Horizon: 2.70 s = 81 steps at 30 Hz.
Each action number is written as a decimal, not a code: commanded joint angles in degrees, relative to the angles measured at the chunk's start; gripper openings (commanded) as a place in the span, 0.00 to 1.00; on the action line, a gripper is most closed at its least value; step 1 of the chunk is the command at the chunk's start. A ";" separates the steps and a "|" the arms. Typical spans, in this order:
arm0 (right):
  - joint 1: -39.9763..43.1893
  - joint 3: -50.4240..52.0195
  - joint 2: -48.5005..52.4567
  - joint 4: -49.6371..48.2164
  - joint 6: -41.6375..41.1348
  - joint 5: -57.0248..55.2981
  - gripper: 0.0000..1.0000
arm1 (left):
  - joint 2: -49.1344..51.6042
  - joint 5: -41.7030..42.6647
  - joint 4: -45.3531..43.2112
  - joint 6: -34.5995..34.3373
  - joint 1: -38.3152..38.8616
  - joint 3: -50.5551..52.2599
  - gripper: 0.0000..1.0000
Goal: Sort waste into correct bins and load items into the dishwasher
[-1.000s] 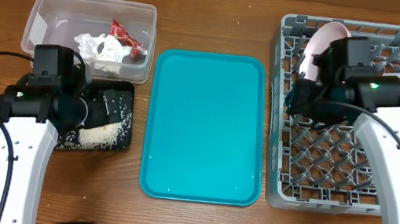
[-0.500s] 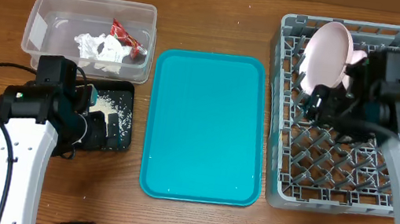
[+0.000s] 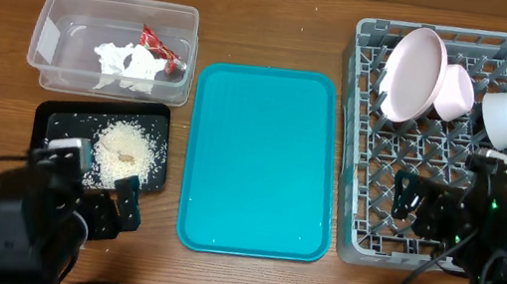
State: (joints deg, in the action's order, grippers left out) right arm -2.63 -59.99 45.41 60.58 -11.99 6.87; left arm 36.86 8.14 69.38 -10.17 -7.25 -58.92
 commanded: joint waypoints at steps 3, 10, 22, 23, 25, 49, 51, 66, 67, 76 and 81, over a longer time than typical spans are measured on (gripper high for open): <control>0.13 0.79 -0.48 1.03 -0.02 -0.42 1.00 | -3.28 0.66 -4.85 -5.27 -0.20 0.79 1.00; 0.13 0.79 0.48 1.05 -0.02 -0.42 1.00 | -3.23 0.66 -2.99 -5.27 -0.20 0.79 1.00; 0.13 0.79 0.66 1.05 -0.02 -0.42 1.00 | -3.23 0.66 -2.97 -5.27 -0.20 0.79 1.00; 0.13 0.79 0.66 1.05 -0.02 -0.42 1.00 | -3.23 0.66 -2.97 -5.27 -0.20 0.79 1.00; 0.13 0.79 0.66 1.05 -0.02 -0.42 1.00 | -3.23 0.66 -2.97 -5.27 -0.20 0.79 1.00; 0.13 33.92 -34.77 -34.32 1.53 -2.08 1.00 | -3.23 0.66 -2.97 -5.27 -0.20 0.79 1.00; 0.13 38.97 -38.60 -39.06 1.53 -1.16 1.00 | -3.23 0.66 -2.97 -5.27 -0.20 0.79 1.00; 0.13 59.52 -45.24 -65.81 1.77 -3.48 1.00 | -3.23 0.66 -2.99 -5.27 -0.20 0.79 1.00; 0.13 59.56 -45.24 -64.94 1.77 -4.74 1.00 | -3.23 0.66 -2.97 -5.27 -0.20 0.79 1.00; 0.13 59.54 -45.24 -55.76 1.75 -6.84 1.00 | -3.23 0.66 -2.97 -5.27 -0.20 0.79 1.00; 0.13 59.54 -45.24 -55.76 1.75 -6.84 1.00 | -3.23 0.66 -2.97 -5.27 -0.20 0.79 1.00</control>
State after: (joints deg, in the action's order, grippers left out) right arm -2.61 -1.06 0.73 5.15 -10.44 0.97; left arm 33.87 8.38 66.41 -14.87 -7.25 -58.41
